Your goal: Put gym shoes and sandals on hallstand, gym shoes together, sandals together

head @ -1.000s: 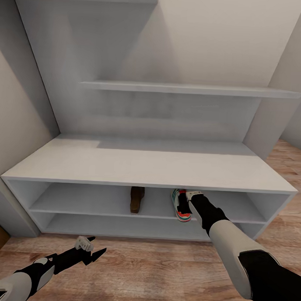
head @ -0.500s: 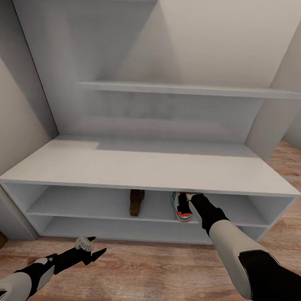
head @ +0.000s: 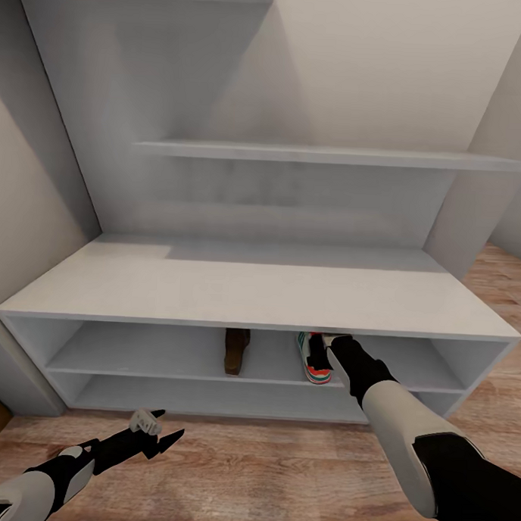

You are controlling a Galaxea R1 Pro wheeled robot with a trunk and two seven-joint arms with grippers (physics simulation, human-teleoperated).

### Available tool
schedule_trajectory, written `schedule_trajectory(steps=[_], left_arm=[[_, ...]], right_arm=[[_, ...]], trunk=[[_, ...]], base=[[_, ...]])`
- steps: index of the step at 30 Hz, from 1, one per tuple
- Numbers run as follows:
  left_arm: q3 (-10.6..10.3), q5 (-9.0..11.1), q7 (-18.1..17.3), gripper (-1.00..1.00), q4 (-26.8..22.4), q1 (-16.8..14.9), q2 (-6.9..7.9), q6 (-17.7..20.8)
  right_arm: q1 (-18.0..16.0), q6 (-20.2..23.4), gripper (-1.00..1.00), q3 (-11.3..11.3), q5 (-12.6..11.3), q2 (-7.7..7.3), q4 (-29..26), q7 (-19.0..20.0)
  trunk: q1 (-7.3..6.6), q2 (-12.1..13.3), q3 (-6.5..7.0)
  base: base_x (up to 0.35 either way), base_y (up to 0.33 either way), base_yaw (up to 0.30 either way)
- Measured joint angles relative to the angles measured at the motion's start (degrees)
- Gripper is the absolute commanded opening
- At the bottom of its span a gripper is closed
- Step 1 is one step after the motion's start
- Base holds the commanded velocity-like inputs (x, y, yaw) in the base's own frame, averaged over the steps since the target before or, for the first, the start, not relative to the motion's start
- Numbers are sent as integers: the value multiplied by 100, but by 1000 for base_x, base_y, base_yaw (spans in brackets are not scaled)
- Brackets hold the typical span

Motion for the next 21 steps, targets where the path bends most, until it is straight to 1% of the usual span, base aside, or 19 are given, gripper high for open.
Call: schedule_trajectory(steps=[21], left_arm=[[0,0,0,100,0,0,0,0]], right_arm=[[0,-3,-100,3,-1,-2,5,0]], trunk=[[0,0,0]], base=[[0,0,0]])
